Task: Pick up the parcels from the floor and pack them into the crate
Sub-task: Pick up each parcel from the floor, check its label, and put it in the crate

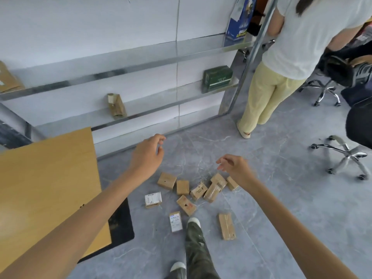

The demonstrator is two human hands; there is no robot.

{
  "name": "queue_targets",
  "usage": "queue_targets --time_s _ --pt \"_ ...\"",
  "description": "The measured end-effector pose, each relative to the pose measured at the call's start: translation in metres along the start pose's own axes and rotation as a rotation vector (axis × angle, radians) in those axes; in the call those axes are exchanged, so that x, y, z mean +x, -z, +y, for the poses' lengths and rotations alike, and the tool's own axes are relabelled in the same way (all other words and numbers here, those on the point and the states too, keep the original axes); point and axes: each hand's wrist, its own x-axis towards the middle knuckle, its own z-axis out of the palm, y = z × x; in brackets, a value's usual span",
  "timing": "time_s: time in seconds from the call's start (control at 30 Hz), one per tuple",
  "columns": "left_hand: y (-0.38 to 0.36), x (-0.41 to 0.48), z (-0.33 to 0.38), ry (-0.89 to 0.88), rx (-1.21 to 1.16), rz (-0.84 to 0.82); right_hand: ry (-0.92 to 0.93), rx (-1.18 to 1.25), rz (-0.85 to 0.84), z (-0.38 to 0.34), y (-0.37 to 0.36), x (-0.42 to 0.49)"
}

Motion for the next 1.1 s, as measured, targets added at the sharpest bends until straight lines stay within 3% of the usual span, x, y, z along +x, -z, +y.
queue_targets --time_s 0.4,0.57,0.77,0.87,1.0,1.1 --pt "-0.119 0.129 -0.092 0.243 -0.055 -0.111 -0.202 0.027 -0.206 0.045 -0.085 0.191" --pt "-0.208 0.159 -0.195 0.292 0.0 -0.134 -0.267 0.02 -0.351 0.117 -0.196 0.27" --pt "-0.364 0.183 -0.361 0.36 0.036 -0.186 -0.459 0.199 -0.351 0.243 -0.353 0.37" --pt "-0.461 0.18 -0.449 0.469 0.053 -0.282 -0.581 0.338 -0.367 0.313 -0.437 0.421" --pt "-0.57 0.167 -0.538 0.617 0.048 -0.476 -0.673 0.323 -0.411 0.404 -0.53 0.475" --pt "-0.622 0.161 -0.578 0.705 -0.041 -0.542 -0.693 0.272 -0.482 0.432 -0.573 0.496"
